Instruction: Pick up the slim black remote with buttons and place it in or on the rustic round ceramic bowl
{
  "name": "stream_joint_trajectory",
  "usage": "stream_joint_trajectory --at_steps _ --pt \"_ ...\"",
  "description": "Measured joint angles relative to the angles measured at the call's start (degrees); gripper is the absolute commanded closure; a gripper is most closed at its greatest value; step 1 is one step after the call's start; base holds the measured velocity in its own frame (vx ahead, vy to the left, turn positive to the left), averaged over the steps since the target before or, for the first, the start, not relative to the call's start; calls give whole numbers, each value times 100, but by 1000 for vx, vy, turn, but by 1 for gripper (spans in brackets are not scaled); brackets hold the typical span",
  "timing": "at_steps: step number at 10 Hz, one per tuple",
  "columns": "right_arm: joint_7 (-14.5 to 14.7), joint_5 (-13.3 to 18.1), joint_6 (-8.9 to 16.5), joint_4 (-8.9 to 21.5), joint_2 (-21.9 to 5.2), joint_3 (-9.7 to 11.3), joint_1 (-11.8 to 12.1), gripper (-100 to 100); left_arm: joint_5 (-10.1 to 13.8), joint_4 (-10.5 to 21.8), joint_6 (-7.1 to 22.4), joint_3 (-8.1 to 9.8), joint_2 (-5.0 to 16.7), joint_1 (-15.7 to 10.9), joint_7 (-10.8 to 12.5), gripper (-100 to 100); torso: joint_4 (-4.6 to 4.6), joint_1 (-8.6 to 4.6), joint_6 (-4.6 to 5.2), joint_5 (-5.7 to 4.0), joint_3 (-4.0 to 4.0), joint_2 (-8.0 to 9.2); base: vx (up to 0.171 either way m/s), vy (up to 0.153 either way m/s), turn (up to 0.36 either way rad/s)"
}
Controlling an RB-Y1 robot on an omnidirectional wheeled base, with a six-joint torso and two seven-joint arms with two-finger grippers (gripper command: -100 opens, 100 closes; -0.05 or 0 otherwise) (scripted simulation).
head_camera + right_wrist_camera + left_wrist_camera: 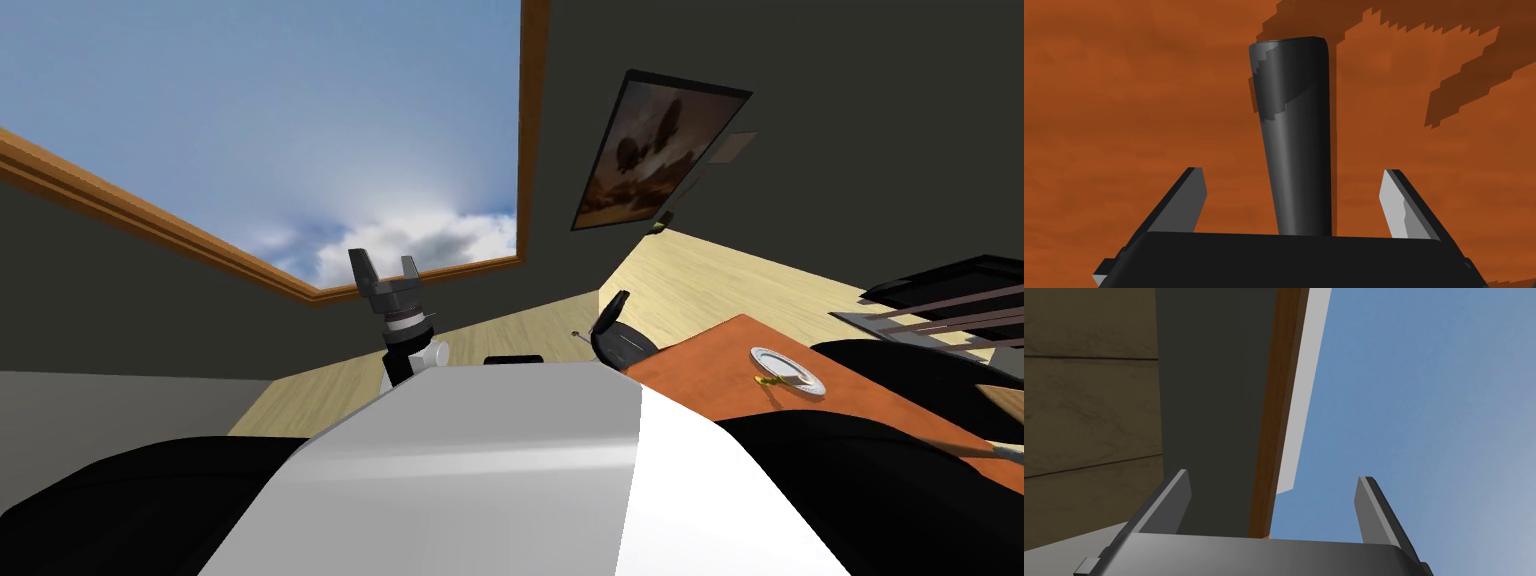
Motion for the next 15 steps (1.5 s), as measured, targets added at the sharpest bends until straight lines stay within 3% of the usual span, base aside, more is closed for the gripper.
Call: stream_joint_trajectory --at_steps 2,4,10,11,15 --pt "-76 -14 80 -45 -45 234 -213 -100 0 0 0 0 0 0 0 0 0 6 1 2 1 2 -17 -20 -96" --pt "-212 -49 317 -301 -172 547 -423 -100 0 0 0 0 0 0 0 0 1 5 1 2 3 5 -22 -25 -86" --pt "-564 -103 786 -517 -306 1543 -1306 -100 0 0 0 0 0 0 0 0 1 5 0 2 3 5 -18 -21 -74" --pt "-576 -104 795 -514 -306 1562 -1322 100 0 0 0 0 0 0 0 0 0 10 0 3 2 3 0 0 0" --pt "-568 -100 784 -523 -302 1565 -1317 100 0 0 0 0 0 0 0 0 2 -12 1 -6 1 0 0 1 0"
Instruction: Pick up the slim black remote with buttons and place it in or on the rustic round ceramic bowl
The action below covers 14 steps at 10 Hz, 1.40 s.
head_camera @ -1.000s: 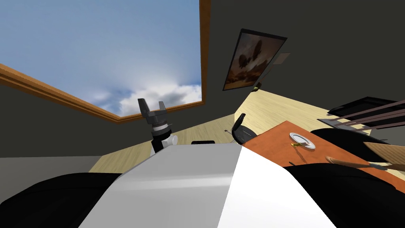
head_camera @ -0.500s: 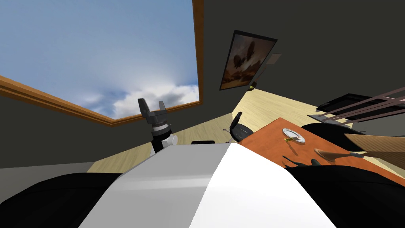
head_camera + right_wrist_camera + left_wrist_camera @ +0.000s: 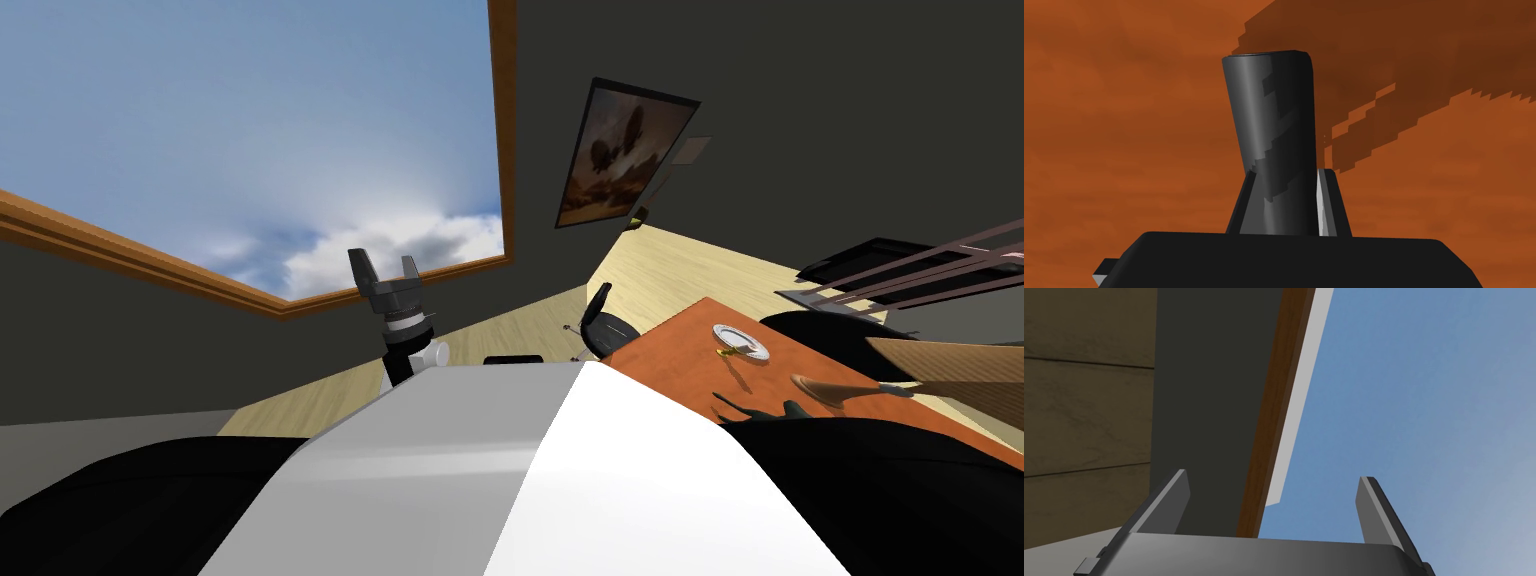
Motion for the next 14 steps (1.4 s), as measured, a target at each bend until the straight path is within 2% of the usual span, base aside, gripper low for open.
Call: stream_joint_trajectory --at_steps 1,2,11,12,13,14 --pt "0 0 -1 -1 1 0 0 0 0 0 0 0 0 0 0 0 0 0 0 0 0 0 0 0 0" --pt "0 0 -1 -1 1 0 0 100 0 0 0 0 0 0 0 0 0 0 0 1 0 0 10 12 133" --pt "528 84 -709 439 256 -1474 1262 100 0 0 0 0 0 0 0 0 -3 15 -3 9 -5 -9 21 23 83" --pt "539 85 -728 446 256 -1493 1276 0 0 0 0 0 0 0 0 0 -2 10 -2 7 -4 -6 0 0 0" --pt "538 85 -726 445 256 -1491 1273 100 0 0 0 0 0 0 0 0 -1 7 -2 6 -3 -3 3 21 -33" --pt "569 146 -747 400 168 -1561 1304 100 0 0 0 0 0 0 0 0 -2 12 -4 12 -3 -4 -1 42 -38"
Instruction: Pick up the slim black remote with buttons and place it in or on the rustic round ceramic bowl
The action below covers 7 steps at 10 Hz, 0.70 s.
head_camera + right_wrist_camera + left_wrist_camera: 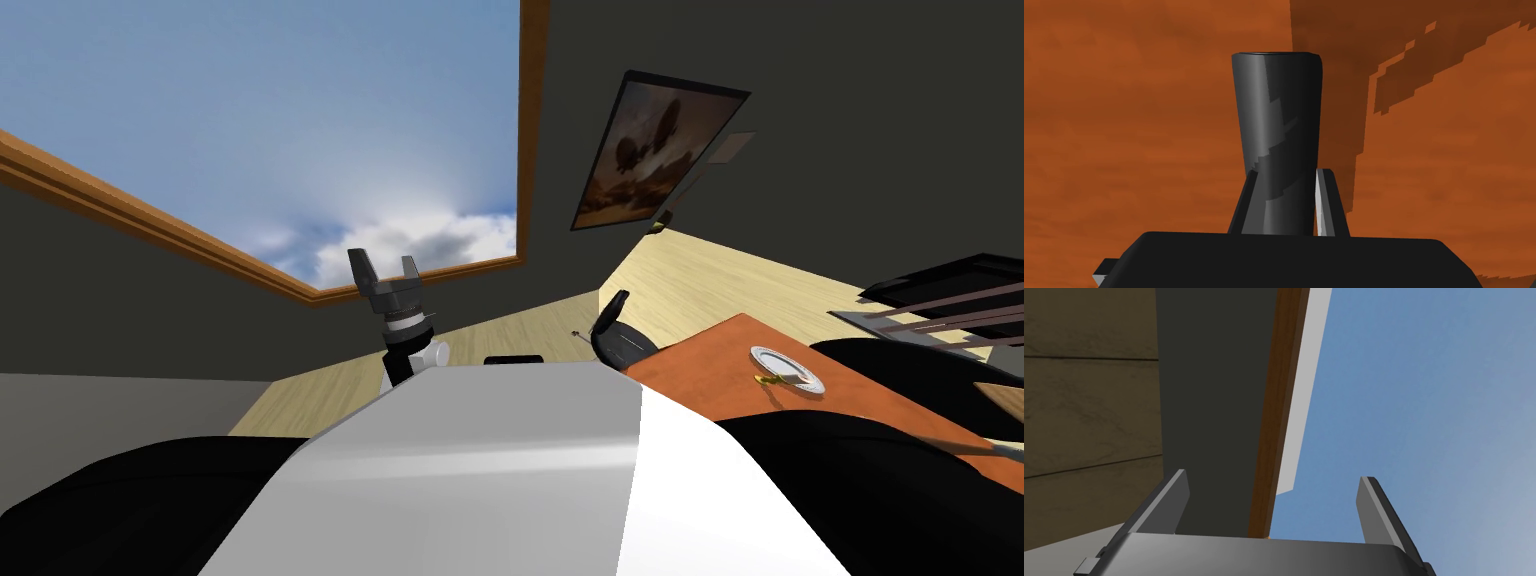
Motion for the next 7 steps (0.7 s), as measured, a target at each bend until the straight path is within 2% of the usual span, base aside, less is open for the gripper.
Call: stream_joint_trajectory --at_steps 3,4,6,7 --pt "32 187 -66 -115 -293 -120 -3 100 0 0 0 0 0 0 0 0 1 25 -4 5 3 5 -17 64 -34" --pt "99 235 -151 -101 -372 -222 43 100 0 0 0 0 0 0 0 0 0 25 -3 9 5 11 -28 52 -56" --pt "123 349 -108 -407 -676 -305 144 100 0 0 0 0 0 0 0 0 2 25 -10 8 6 12 -33 48 -50" --pt "141 428 -172 -363 -762 -342 104 100 0 0 0 0 0 -1 0 0 2 23 -12 11 7 13 -39 54 -43"
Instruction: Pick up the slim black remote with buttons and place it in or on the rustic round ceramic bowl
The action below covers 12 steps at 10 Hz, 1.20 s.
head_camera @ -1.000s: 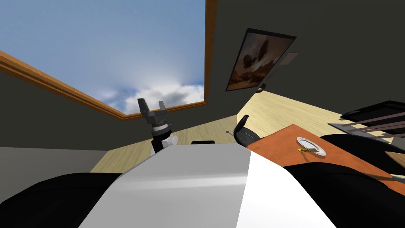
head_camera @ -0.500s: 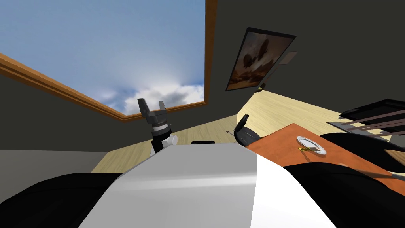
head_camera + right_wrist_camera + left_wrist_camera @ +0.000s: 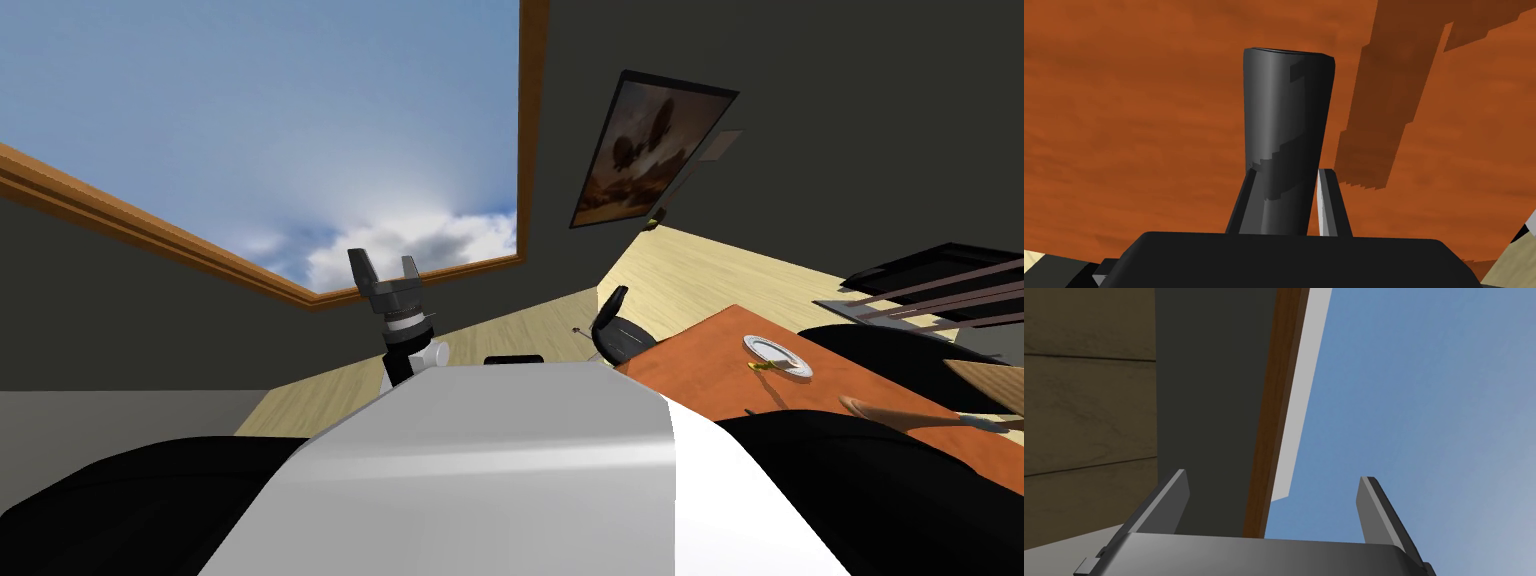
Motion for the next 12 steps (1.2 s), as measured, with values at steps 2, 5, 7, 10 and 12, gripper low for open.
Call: stream_joint_trajectory --at_steps 2,5,7,10,12 --pt "74 112 -55 -170 -293 -145 107 100 0 0 0 0 0 0 0 0 0 10 -1 0 1 2 -34 62 -58" --pt "142 274 -169 -396 -759 -283 218 100 0 0 0 0 0 0 0 0 -3 4 -5 3 -2 -1 -46 41 -60" --pt "196 404 -316 -412 -1051 -351 218 100 0 0 0 0 0 0 0 0 -2 4 1 2 7 17 -90 26 -87" --pt "325 371 -414 -544 -1382 -434 383 100 0 0 0 0 0 -1 0 0 3 -4 12 -2 25 50 -150 1 -134" --pt "341 190 -474 -587 -1480 -402 454 100 0 0 0 0 0 -2 0 0 11 -18 9 -6 42 77 -217 -37 -92"
